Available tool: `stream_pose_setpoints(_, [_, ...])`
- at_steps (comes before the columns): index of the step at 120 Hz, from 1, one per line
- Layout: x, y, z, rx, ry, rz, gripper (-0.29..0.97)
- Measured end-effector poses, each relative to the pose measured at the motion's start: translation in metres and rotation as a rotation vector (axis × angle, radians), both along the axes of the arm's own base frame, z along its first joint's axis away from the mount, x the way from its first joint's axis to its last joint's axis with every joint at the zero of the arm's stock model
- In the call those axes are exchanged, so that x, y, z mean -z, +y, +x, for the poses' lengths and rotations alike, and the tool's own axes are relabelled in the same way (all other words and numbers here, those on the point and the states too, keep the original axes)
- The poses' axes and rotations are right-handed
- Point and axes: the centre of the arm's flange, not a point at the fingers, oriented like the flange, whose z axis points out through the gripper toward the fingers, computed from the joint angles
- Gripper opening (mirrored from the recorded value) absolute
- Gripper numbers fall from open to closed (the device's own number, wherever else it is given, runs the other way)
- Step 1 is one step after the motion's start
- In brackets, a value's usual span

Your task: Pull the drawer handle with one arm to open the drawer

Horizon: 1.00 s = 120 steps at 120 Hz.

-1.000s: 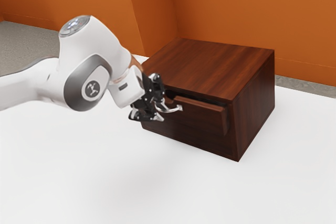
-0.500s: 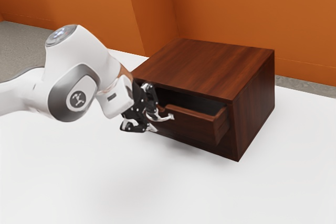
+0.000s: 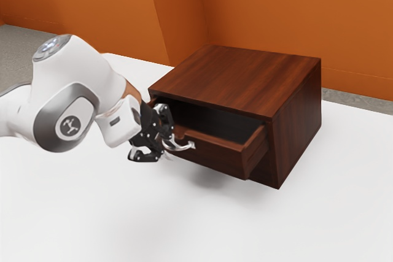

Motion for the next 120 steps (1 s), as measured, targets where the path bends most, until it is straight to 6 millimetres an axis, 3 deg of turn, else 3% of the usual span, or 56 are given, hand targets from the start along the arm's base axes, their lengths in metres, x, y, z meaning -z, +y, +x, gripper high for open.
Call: stream_pose_setpoints(120, [-0.001,0.001,-0.055,-0.035,-0.004,0.026,0.06])
